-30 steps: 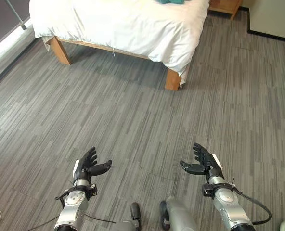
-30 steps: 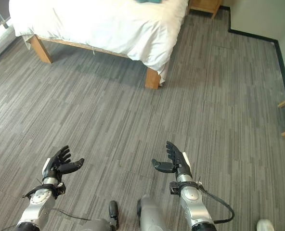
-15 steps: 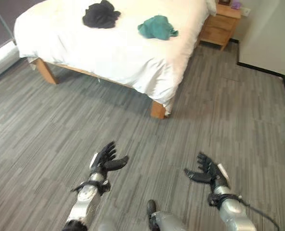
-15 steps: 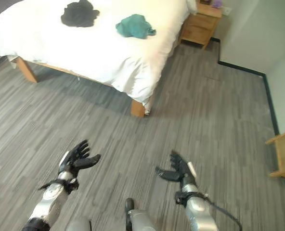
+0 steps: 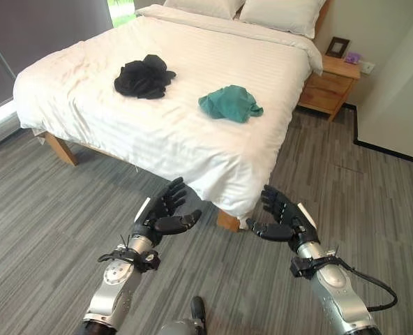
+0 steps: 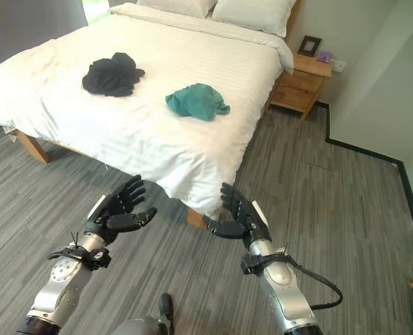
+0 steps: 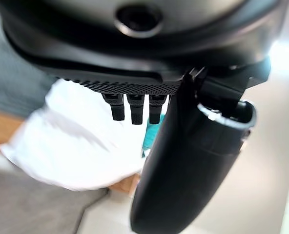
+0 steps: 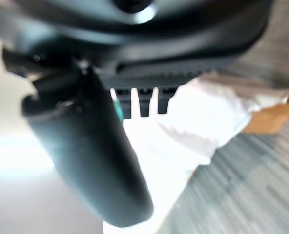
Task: Pick up bed clothes into laundry basket.
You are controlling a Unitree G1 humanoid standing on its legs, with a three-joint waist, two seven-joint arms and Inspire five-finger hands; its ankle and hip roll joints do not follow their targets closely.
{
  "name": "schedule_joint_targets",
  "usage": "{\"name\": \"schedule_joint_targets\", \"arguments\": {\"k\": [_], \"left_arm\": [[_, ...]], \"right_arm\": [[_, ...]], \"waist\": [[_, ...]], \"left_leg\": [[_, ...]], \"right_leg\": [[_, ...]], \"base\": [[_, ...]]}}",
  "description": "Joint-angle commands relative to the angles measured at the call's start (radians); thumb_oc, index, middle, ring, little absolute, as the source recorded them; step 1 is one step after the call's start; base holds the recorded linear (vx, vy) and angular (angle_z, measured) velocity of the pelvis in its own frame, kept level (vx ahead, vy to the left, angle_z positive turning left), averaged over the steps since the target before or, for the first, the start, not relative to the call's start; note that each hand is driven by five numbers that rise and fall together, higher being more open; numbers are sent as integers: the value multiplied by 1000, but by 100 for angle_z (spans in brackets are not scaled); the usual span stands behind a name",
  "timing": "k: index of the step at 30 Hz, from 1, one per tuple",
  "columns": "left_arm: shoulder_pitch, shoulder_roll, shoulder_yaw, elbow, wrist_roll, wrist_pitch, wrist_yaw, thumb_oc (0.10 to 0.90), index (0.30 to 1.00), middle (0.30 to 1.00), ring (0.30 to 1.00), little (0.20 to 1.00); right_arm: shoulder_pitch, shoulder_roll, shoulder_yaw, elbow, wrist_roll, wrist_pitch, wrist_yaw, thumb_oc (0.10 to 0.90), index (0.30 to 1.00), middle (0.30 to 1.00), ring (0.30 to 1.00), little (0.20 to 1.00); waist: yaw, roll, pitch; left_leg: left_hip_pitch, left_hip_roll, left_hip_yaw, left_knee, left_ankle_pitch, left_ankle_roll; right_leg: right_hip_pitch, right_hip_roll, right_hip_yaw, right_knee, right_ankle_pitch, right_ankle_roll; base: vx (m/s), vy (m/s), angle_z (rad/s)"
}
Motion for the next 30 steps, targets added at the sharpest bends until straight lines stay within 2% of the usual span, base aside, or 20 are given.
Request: {"name": "schedule_joint_targets", "arguments": {"k": [1, 2, 3, 4, 5, 6, 7, 8, 9, 10, 11, 12, 13, 14, 17, 20, 21, 22, 24, 30], "left_arm": [[-104, 50, 68, -175, -149, -94, -108, 800, 900, 900, 900, 900], [-104, 53, 90, -197, -163, -94, -107, 800, 900, 900, 900, 900], [-104, 52, 90, -198, -163, -93, -107, 800, 900, 900, 900, 900], [-102, 47, 101, -209, -209, -99, -124, 800, 900, 900, 900, 900], [-120, 45, 95, -208, -217, -121, -132, 800, 900, 900, 900, 900], [-121, 45, 94, -207, -217, -121, -133, 800, 900, 900, 900, 900], [-142, 52, 66, -181, -208, -140, -123, 800, 900, 900, 900, 900], [-144, 47, 65, -178, -207, -142, -122, 800, 900, 900, 900, 900], [-111, 38, 105, -182, -220, -125, -129, 800, 900, 900, 900, 900], [-86, 19, 131, -192, -247, -132, -132, 800, 900, 900, 900, 900], [-83, 18, 132, -193, -247, -131, -132, 800, 900, 900, 900, 900], [-69, -6, 143, -184, -289, -123, -138, 800, 900, 900, 900, 900], [-36, -29, 144, -187, -312, -136, -131, 800, 900, 900, 900, 900], [-35, -30, 147, -188, -312, -136, -131, 800, 900, 900, 900, 900], [-1, -18, 157, -191, -316, -141, -103, 800, 900, 900, 900, 900], [4, 2, 139, -187, -344, -138, -106, 800, 900, 900, 900, 900], [13, 5, 136, -177, -340, -138, -96, 800, 900, 900, 900, 900], [14, 3, 138, -177, -339, -138, -96, 800, 900, 900, 900, 900], [23, 17, 124, -191, -333, -136, -97, 800, 900, 900, 900, 900], [32, -3, 108, -174, -379, -126, -109, 800, 900, 900, 900, 900]], "right_arm": [[-104, -61, -162, -21, -3, -90, 0, 800, 900, 900, 900, 900], [-88, -87, -196, -36, -23, -88, -3, 800, 900, 900, 900, 900], [-88, -88, -196, -38, -23, -87, -3, 800, 900, 900, 900, 900], [-76, -154, -269, -49, -41, -92, -12, 800, 900, 900, 900, 900], [-83, -240, -342, -48, -52, -100, -28, 800, 900, 900, 900, 900], [-82, -240, -342, -47, -52, -100, -28, 800, 900, 900, 900, 900], [-116, -354, -384, -8, -64, -109, -66, 800, 900, 900, 900, 900], [-123, -361, -380, 2, -61, -114, -67, 800, 900, 900, 900, 900], [-159, -445, -380, 11, -111, -101, -73, 800, 900, 900, 900, 900], [-176, -491, -377, 29, -144, -93, -69, 800, 900, 900, 900, 900], [-180, -494, -373, 32, -144, -94, -69, 800, 900, 900, 900, 900], [-202, -531, -370, 56, -164, -89, -72, 800, 900, 900, 900, 900], [-286, -620, -327, 140, -183, -79, -71, 800, 900, 900, 900, 900], [-295, -623, -319, 146, -182, -81, -71, 800, 900, 900, 900, 900], [-406, -732, -211, 262, -261, -62, -88, 800, 900, 900, 900, 900], [-490, -777, -111, 375, -300, -50, -85, 800, 900, 900, 900, 900], [-542, -804, -25, 408, -359, -39, -66, 800, 900, 900, 900, 900], [-551, -804, -17, 411, -359, -39, -66, 800, 900, 900, 900, 900], [-596, -837, 81, 438, -440, -26, -34, 800, 900, 900, 900, 900], [-676, -813, 198, 508, -467, -26, -28, 800, 900, 900, 900, 900]], "waist": [[-22, 13, -28], [-40, 10, -26], [-43, 14, -26], [-70, -5, -34], [-112, -33, -40], [-112, -30, -41], [-124, -56, -57], [-127, -51, -54], [-96, -72, -67], [-84, -88, -65], [-86, -83, -68], [-81, -86, -73], [-53, -87, -78], [-57, -85, -78], [-32, -84, -81], [-15, -84, -83], [-13, -83, -84], [-15, -81, -84], [-11, -77, -85], [-6, -70, -79]], "left_leg": [[91, 94, -76, -94, 70, -149], [116, 96, -96, -98, 57, -159], [114, 99, -100, -98, 59, -159], [140, 80, -147, -105, 29, -180], [161, 60, -214, -106, 1, -202], [167, 62, -215, -109, -6, -200], [180, 49, -289, -108, -35, -203], [183, 50, -291, -107, -38, -202], [186, 48, -313, -101, -37, -216], [180, 40, -315, -99, -27, -221], [186, 43, -316, -103, -35, -218], [179, 47, -326, -107, -27, -226], [169, 51, -345, -110, -20, -230], [169, 51, -347, -110, -20, -231], [163, 63, -369, -115, -19, -238], [164, 71, -386, -116, -25, -244], [162, 74, -393, -116, -24, -248], [162, 74, -393, -116, -24, -248], [160, 77, -407, -116, -22, -253], [155, 78, -424, -116, -18, -260]], "right_leg": [[-27, -102, 101, -260, 303, 44], [-50, -153, 86, -336, 298, 29], [-47, -151, 81, -342, 302, 28], [-49, -173, 98, -581, 289, 28], [-11, -112, 224, -893, 258, 49], [-2, -111, 221, -900, 253, 50], [15, -66, 353, -999, 246, 80], [22, -67, 351, -1004, 245, 81], [50, -102, 304, -982, 280, 81], [45, -102, 312, -985, 317, 87], [52, -101, 309, -989, 309, 86], [61, -100, 310, -1017, 299, 75], [80, -100, 280, -1055, 293, 67], [81, -100, 279, -1057, 294, 67], [105, -91, 261, -1083, 281, 50], [131, -82, 244, -1101, 265, 34], [138, -78, 238, -1104, 258, 28], [138, -77, 238, -1104, 258, 28], [146, -71, 232, -1101, 248, 16], [149, -66, 223, -1102, 241, 7]], "base": [[338, -99, 161], [340, -98, 152], [459, -192, 92], [618, -298, 128], [653, -290, 150], [570, -247, 179], [253, -83, 138], [345, -228, 169], [161, -224, 173], [191, -222, 154], [88, -119, 71], [133, -131, 27], [96, -138, 28], [98, -141, 37], [94, -88, 41], [74, -77, 20], [75, -52, 19], [53, -58, 11], [45, -41, 10], [15, -15, 1]]}}
